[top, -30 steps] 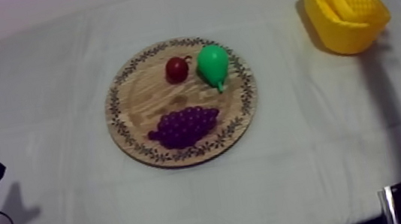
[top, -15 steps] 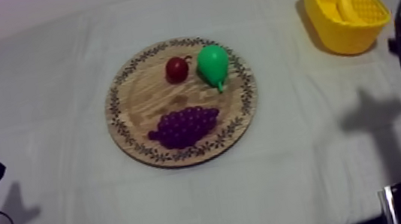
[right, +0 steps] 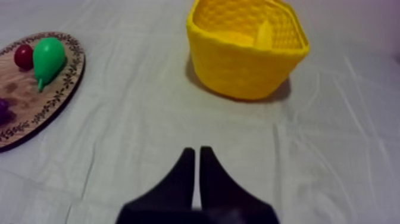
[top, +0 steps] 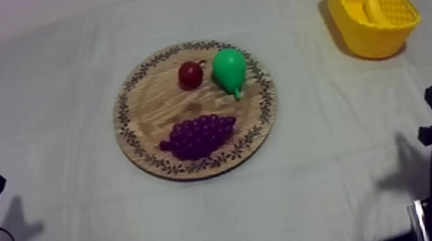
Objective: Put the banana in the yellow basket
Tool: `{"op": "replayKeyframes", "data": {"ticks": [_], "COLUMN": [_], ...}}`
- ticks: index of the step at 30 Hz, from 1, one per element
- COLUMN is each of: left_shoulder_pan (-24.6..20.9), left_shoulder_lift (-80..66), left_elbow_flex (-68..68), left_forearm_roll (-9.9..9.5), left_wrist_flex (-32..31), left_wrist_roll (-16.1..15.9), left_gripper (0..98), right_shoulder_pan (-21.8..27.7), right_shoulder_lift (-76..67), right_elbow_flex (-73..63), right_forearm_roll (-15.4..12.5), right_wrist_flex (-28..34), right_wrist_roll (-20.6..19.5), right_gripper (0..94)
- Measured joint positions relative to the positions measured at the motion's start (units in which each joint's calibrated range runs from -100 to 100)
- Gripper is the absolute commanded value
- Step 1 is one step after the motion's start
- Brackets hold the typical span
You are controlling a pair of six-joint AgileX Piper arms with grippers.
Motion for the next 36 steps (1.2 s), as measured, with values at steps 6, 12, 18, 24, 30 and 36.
{"op": "replayKeyframes", "data": {"ticks": [6, 12, 18, 24, 30, 36], "left_shoulder_pan": [0.0, 0.0, 0.0, 0.0, 0.0, 0.0], "left_shoulder_lift": [0.0, 0.0, 0.0, 0.0, 0.0, 0.0], "left_elbow_flex": [0.0, 0.0, 0.0, 0.0, 0.0, 0.0], "left_forearm_roll": [0.00, 0.00, 0.00, 0.00, 0.00, 0.00], "left_wrist_flex": [0.0, 0.0, 0.0, 0.0, 0.0, 0.0], "left_wrist_roll": [0.0, 0.0, 0.0, 0.0, 0.0, 0.0], "left_gripper": [0.1, 0.1, 0.1, 0.1, 0.1, 0.1], "right_shoulder_pan": [0.2, 0.0, -0.1, -0.1, -0.1, -0.1], "right_shoulder_lift": [-3.4, -3.4, -3.4, -3.4, -3.4, -3.4], "right_elbow_flex": [0.1, 0.1, 0.1, 0.1, 0.1, 0.1], "right_forearm_roll": [-1.3, -1.4, -1.4, -1.4, -1.4, -1.4], "right_wrist_flex": [1.8, 2.1, 2.1, 2.1, 2.0, 2.0], "right_wrist_roll": [1.4, 1.7, 3.3, 3.6, 3.6, 3.7], "right_gripper": [0.6, 0.7, 0.7, 0.7, 0.7, 0.7]}}
